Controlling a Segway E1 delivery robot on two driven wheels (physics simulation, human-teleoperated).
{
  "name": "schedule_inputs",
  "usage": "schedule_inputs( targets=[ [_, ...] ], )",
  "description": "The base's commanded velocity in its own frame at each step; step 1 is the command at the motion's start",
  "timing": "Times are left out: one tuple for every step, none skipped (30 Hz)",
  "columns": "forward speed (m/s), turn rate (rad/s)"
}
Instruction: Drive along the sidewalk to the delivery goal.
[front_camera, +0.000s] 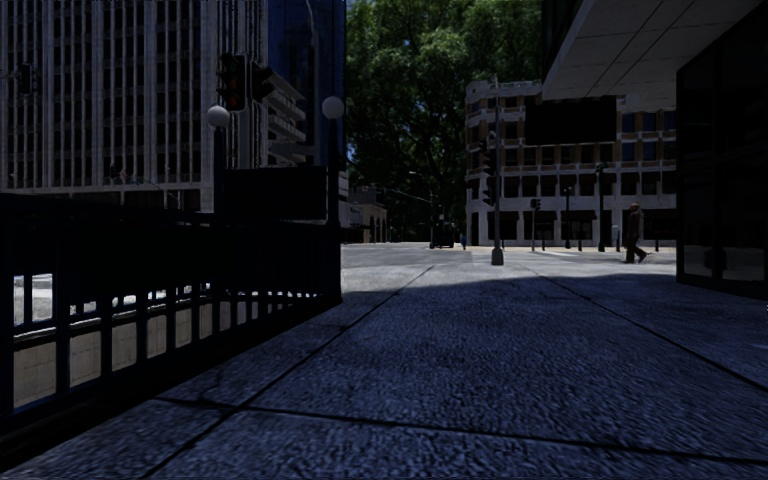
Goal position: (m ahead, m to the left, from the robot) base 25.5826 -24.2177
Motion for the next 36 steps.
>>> schedule_inputs(
  targets=[
    [2.00, -0.90],
    [2.00, -0.90],
    [2.00, -0.90],
    [2.00, -0.90],
    [2.00, -0.90],
    [2.00, -0.90],
    [2.00, -0.90],
    [2.00, -0.90],
    [2.00, -0.82],
    [2.00, -0.04],
    [2.00, 0.00],
    [2.00, 0.00],
    [2.00, 0.00],
    [2.00, 0.00],
    [2.00, 0.00],
    [2.00, 0.00],
    [2.00, 0.00],
    [2.00, 0.00],
    [2.00, 0.00],
    [2.00, 0.00],
    [2.00, 0.00],
    [2.00, 0.00],
    [2.00, 0.00],
    [2.00, 0.00],
    [2.00, 0.00],
    [2.00, 0.00],
    [2.00, 0.00],
    [2.00, 0.00],
    [2.00, 0.00],
    [2.00, 0.00],
    [2.00, 0.00],
    [2.00, 0.00],
    [2.00, 0.00],
    [2.00, 0.00],
    [2.00, -0.12],
    [2.00, -0.52]
  ],
)
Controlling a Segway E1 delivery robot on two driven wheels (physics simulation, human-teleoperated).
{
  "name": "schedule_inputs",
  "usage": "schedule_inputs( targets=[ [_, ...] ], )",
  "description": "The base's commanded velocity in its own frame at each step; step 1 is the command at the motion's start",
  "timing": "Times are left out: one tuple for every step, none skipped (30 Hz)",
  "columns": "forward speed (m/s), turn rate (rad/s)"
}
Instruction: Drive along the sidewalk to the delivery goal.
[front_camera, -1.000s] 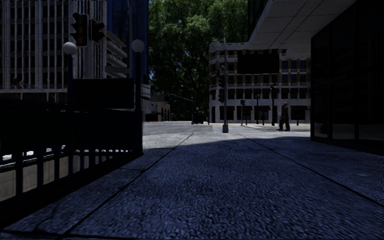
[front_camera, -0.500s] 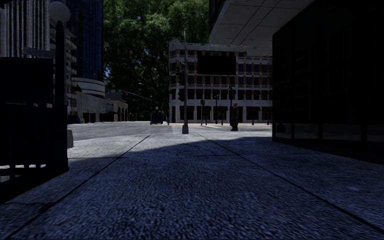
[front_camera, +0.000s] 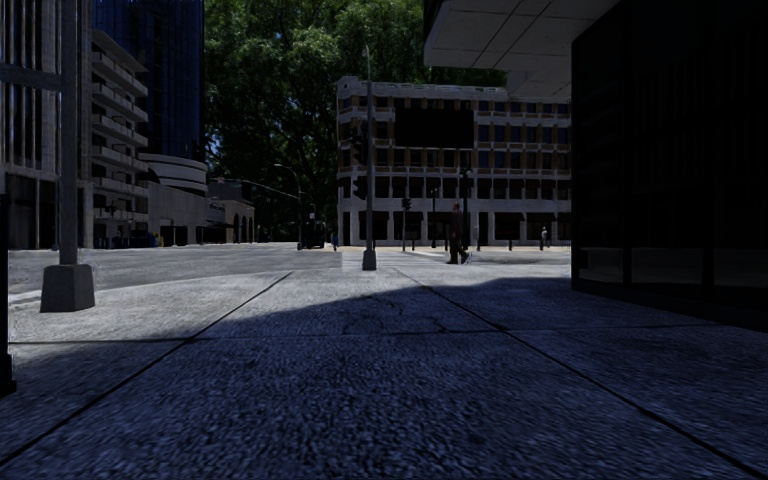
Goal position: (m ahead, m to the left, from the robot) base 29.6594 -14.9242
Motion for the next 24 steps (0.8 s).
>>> schedule_inputs(
  targets=[
    [2.00, -0.52],
    [2.00, -0.69],
    [2.00, -0.80],
    [2.00, -0.81],
    [2.00, -0.81],
    [2.00, -0.04],
    [2.00, 0.00],
    [2.00, 0.00],
    [2.00, 0.00],
    [2.00, 0.00],
    [2.00, 0.00],
    [2.00, 0.00],
    [2.00, 0.00],
    [2.00, 0.00],
    [2.00, 0.00],
    [2.00, 0.00],
    [2.00, 0.00],
    [2.00, 0.00],
    [2.00, 0.00],
    [2.00, 0.00],
    [2.00, 0.00],
    [2.00, 0.00],
    [2.00, 0.00],
    [2.00, 0.00]
  ],
)
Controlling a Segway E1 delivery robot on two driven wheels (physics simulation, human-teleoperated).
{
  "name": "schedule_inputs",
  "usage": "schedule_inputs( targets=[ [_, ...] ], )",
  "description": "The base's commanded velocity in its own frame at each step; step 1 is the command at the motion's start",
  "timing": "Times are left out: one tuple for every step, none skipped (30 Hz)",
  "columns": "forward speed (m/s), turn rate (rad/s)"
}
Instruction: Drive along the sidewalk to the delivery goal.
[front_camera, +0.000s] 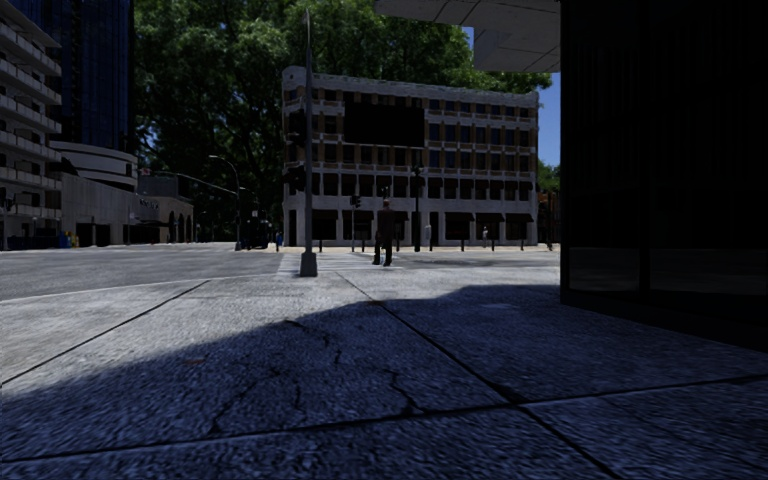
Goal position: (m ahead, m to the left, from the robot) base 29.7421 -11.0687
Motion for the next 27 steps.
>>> schedule_inputs(
  targets=[
    [2.00, 0.00],
    [2.00, 0.00],
    [2.00, 0.00],
    [2.00, 0.00],
    [2.00, 0.00],
    [2.00, 0.00],
    [2.00, 0.00],
    [2.00, 0.00],
    [2.00, 0.00],
    [2.00, 0.00],
    [2.00, 0.00],
    [2.00, 0.00],
    [2.00, 0.00],
    [2.00, 0.00],
    [2.00, 0.00],
    [2.00, 0.00],
    [2.00, 0.00],
    [2.00, 0.00],
    [2.00, 0.00],
    [2.00, 0.00],
    [2.00, 0.00],
    [2.00, 0.00],
    [2.00, 0.00],
    [2.00, 0.00],
    [2.00, 0.00],
    [2.00, 0.00],
    [2.00, 0.00]
  ],
)
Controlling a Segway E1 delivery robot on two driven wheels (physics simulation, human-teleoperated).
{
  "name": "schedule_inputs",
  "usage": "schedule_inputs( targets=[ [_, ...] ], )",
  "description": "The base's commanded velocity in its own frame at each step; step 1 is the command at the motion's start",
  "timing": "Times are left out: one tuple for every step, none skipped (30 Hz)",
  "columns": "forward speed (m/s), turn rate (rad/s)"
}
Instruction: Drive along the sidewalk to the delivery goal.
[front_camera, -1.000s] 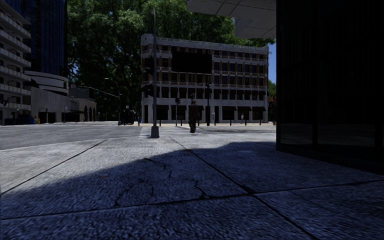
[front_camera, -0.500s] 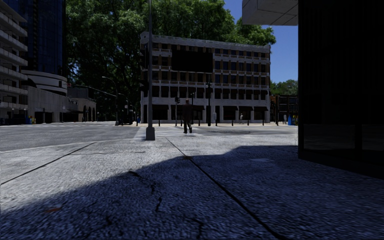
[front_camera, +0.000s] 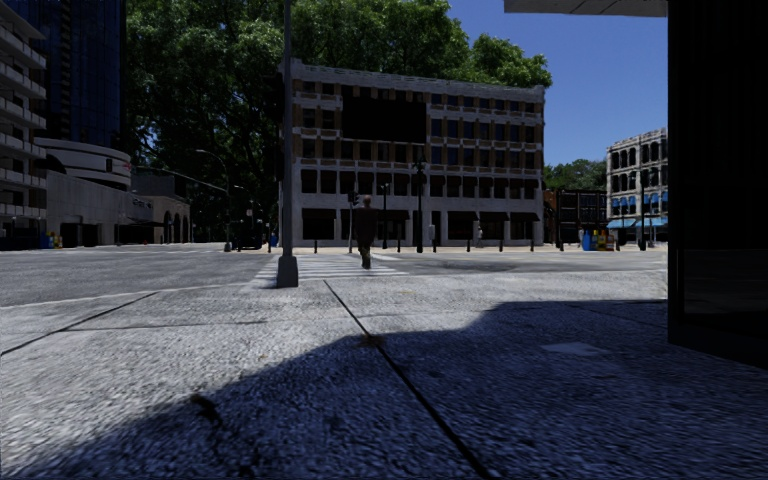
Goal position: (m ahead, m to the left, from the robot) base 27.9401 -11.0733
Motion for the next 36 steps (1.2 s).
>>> schedule_inputs(
  targets=[
    [2.00, 0.00],
    [2.00, 0.00],
    [2.00, 0.00],
    [2.00, 0.00],
    [2.00, 0.00],
    [2.00, 0.00],
    [2.00, 0.00],
    [2.00, 0.00],
    [2.00, 0.00],
    [2.00, 0.00],
    [2.00, 0.00],
    [2.00, 0.00],
    [2.00, 0.00],
    [2.00, 0.00],
    [2.00, 0.00],
    [2.00, 0.00],
    [2.00, 0.00],
    [2.00, 0.00],
    [2.00, 0.00],
    [2.00, 0.00],
    [2.00, 0.00],
    [2.00, 0.00],
    [2.00, 0.00],
    [2.00, 0.00],
    [2.00, 0.00],
    [2.00, 0.00],
    [2.00, 0.00],
    [2.00, 0.00],
    [2.00, 0.00],
    [2.00, 0.00],
    [2.00, 0.00],
    [2.00, 0.00],
    [2.00, 0.00],
    [2.00, 0.00],
    [2.00, 0.00],
    [2.00, 0.00]
  ],
)
